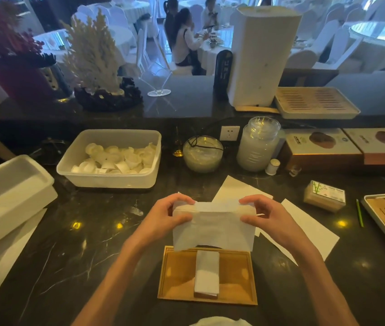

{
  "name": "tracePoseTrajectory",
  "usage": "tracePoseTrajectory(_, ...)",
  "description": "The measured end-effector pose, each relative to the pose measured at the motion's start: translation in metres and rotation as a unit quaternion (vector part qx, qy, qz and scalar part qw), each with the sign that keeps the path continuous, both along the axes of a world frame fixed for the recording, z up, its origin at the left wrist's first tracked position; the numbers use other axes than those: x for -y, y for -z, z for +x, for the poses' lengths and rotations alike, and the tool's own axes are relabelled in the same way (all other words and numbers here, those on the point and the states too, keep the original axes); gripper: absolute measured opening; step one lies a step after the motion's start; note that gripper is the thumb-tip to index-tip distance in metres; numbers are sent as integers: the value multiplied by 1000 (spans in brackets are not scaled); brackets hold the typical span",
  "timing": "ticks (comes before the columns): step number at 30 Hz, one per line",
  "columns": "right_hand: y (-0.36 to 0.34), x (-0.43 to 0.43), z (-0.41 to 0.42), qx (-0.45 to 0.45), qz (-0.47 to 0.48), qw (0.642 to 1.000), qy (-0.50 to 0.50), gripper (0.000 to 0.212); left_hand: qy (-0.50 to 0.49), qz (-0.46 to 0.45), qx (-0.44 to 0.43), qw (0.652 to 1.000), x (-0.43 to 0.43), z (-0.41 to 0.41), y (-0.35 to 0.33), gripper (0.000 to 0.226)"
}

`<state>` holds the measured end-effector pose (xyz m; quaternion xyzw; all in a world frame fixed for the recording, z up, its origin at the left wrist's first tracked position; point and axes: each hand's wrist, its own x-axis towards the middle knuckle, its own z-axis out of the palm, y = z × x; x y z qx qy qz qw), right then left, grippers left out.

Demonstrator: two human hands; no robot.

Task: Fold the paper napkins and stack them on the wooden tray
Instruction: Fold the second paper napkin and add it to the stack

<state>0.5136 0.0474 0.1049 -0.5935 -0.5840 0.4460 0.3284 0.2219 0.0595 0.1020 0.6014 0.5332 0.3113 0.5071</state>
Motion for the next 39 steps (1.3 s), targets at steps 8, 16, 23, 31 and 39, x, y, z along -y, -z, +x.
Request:
tracePoseTrajectory(8,-5,0,-1,38,46,997,40,14,-21,26,-22,999,1,1,-10,16)
tracePoseTrajectory(16,-9,-3,-1,48,50,996,64,14,-84,52,-7,995,3,0,-13,9)
tracePoseTrajectory(23,-15,-2,-6,58,67,995,37,18,-113,51,-4,992,3,-5,-11,10)
tracePoseTrajectory(31,-29,-13,-20,236,204,949,48,14,-158,173,-219,947,4,3,-13,19)
tracePoseTrajectory(39,-88,-38,-54,399,297,830,-254,17,139,100,-74,982,-5,42,-22,29)
